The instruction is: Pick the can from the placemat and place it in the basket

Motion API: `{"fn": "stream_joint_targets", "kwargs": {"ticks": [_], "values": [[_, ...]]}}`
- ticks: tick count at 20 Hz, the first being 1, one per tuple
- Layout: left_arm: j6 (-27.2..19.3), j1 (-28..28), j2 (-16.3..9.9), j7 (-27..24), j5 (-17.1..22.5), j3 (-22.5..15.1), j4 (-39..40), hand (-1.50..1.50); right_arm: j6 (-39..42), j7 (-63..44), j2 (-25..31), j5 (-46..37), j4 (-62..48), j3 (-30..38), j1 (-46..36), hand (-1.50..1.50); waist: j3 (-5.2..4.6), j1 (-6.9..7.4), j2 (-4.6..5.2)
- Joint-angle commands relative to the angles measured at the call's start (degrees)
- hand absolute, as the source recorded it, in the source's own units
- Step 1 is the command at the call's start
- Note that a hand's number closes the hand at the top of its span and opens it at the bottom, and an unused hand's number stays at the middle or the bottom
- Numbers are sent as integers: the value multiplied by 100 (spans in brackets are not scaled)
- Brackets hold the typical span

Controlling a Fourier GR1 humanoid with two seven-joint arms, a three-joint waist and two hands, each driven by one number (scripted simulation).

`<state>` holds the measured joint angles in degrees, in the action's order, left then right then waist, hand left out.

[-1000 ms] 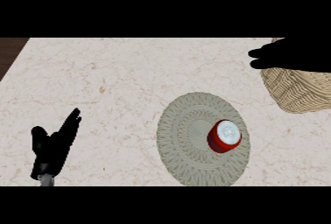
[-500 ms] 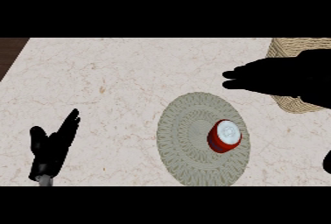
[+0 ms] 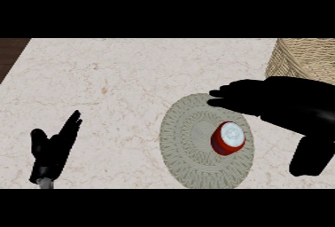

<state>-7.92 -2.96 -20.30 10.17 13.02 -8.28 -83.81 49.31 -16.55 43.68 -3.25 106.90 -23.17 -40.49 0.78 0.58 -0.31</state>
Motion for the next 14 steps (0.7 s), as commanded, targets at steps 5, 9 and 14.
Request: {"fn": "stream_joint_targets", "kwargs": {"ticks": [5, 9, 14], "values": [[71, -447, 186, 245, -39, -182, 451, 0, -245, 717, -209, -1040, -302, -269, 385, -150, -71, 35, 72], [55, -281, 149, 478, -23, -95, 276, 0, -520, 1155, -285, -1530, -351, -422, 731, -150, -69, 6, 59], [-117, -307, 297, 489, -238, -188, 214, 0, -955, 1560, -446, -2110, -610, -554, 976, -150, -72, -8, 51]]}}
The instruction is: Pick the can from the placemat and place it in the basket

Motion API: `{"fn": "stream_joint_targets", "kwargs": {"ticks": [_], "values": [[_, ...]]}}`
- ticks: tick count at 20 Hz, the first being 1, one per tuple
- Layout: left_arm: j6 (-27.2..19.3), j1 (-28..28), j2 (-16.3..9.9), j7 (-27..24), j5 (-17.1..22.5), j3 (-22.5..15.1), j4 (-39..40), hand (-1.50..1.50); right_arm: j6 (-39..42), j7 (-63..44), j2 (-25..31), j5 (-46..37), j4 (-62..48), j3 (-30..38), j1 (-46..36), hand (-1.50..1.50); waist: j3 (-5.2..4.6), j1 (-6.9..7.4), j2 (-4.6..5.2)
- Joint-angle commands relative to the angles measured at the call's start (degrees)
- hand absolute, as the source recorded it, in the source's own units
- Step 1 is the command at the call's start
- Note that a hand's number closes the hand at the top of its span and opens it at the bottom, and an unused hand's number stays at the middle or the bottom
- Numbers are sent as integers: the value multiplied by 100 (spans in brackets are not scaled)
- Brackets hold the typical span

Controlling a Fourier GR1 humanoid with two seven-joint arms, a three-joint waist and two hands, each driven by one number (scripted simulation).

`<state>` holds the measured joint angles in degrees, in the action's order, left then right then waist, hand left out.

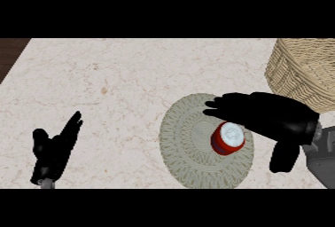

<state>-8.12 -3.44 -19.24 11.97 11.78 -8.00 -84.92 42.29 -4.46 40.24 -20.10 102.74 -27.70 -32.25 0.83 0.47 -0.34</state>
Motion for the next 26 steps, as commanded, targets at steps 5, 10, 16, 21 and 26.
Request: {"fn": "stream_joint_targets", "kwargs": {"ticks": [5, 10, 16, 21, 26], "values": [[160, -551, 68, 91, -4, -45, 370, 0, -332, 379, -326, -570, -278, -106, 230, -150, -82, 6, 43], [142, -345, 118, 281, -108, -85, 405, 0, -541, 766, -483, -999, -659, -292, 236, -150, -81, -1, 50], [115, -130, 214, 223, -142, 31, 658, 0, -469, 673, -574, -1580, -966, -663, 162, -150, -84, -19, 59], [218, -323, 243, 177, -156, -18, 540, 0, -433, 543, -872, -1776, -1210, -748, 128, -150, -85, 8, 52], [417, -409, 44, 229, 27, 250, 387, 0, -790, 1149, -782, -1923, -1589, -579, 222, -150, -81, 33, 56]]}}
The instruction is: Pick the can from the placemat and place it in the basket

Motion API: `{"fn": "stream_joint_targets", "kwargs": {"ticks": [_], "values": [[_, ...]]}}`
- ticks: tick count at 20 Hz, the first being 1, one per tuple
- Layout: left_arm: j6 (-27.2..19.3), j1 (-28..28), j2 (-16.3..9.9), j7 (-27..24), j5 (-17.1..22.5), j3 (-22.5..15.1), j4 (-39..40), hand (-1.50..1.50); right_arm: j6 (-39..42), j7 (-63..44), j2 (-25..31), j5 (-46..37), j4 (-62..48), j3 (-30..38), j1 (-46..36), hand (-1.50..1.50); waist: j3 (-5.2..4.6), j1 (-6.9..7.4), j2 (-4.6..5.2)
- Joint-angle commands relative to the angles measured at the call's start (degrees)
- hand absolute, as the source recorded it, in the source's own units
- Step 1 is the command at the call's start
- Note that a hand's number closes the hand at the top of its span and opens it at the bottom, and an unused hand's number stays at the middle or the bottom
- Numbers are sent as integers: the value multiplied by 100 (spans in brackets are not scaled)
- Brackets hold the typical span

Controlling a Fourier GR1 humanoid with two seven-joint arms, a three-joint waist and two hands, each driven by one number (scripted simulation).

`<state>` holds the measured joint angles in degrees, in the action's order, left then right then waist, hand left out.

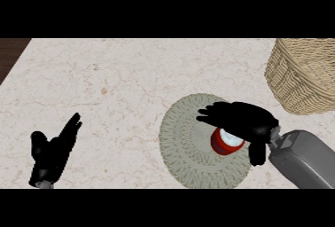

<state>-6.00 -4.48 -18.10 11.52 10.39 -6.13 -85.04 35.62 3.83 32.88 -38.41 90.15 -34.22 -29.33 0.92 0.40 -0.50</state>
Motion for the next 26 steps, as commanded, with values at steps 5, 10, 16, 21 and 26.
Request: {"fn": "stream_joint_targets", "kwargs": {"ticks": [5, 10, 16, 21, 26], "values": [[160, -39, 67, 316, 20, 5, 698, 0, -350, 471, -170, -402, -492, -5, -46, -150, -93, -14, 81], [-19, -535, 278, 120, -229, -212, 452, 0, -539, 389, -319, -666, -494, -140, 234, 150, -92, 5, 62], [136, -369, 187, 63, -62, 86, 616, 0, -993, 818, -316, -1171, -367, -368, 109, 150, -93, -9, 60], [-50, -150, 382, 286, -247, -66, 498, 0, -1064, 1106, -205, -1269, -389, -188, 88, 150, -93, -51, 54], [138, -427, 159, 225, -17, 236, 408, 0, -1593, 233, -117, -1435, -433, 145, 1103, 150, -91, -226, 30]]}}
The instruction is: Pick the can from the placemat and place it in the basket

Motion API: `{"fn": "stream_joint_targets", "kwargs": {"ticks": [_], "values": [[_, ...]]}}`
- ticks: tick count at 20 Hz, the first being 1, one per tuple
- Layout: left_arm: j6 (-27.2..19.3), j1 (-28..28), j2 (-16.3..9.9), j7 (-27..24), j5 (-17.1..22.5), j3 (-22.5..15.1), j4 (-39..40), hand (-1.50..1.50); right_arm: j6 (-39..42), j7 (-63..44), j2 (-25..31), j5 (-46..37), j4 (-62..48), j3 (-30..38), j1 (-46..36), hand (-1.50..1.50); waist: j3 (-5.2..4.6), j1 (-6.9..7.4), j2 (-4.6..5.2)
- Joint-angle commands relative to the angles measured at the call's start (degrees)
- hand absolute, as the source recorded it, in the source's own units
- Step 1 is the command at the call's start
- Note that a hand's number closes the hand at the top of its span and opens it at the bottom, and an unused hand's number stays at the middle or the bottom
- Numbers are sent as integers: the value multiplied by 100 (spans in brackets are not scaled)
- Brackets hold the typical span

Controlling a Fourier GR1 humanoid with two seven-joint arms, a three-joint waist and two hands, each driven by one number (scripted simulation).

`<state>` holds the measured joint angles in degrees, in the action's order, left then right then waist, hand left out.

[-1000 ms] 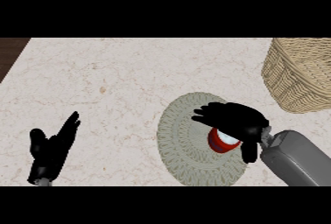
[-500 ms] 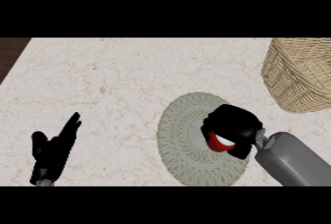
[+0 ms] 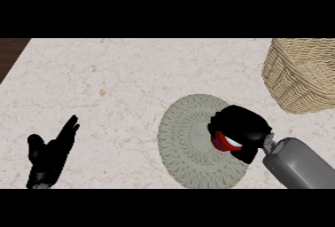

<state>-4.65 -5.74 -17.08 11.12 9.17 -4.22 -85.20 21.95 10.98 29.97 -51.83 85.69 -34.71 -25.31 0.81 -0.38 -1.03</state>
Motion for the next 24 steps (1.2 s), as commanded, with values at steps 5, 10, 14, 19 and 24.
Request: {"fn": "stream_joint_targets", "kwargs": {"ticks": [5, 10, 14, 19, 24], "values": [[-140, -489, 145, 290, 35, 29, 399, 0, -644, -1526, 364, 31, 920, 897, 1792, 150, -89, -478, 27], [-123, -491, -8, 577, 48, 67, -14, 0, -1120, -1731, -210, 1223, 1849, 1847, 2520, 150, -72, -388, 46], [-173, -685, 62, 390, 55, 120, 4, 0, -1391, -1919, -1284, 2664, 2791, 2464, 2506, 150, -78, -454, 21], [-87, -684, 76, 447, -33, -20, 63, 0, -1045, -2906, -1014, 3684, 4089, 3627, 2357, 150, -94, -348, 38], [26, -421, 117, 326, -35, -5, 340, 0, -760, -4198, -365, 4408, 4346, 4901, 1695, 150, -99, -183, 87]]}}
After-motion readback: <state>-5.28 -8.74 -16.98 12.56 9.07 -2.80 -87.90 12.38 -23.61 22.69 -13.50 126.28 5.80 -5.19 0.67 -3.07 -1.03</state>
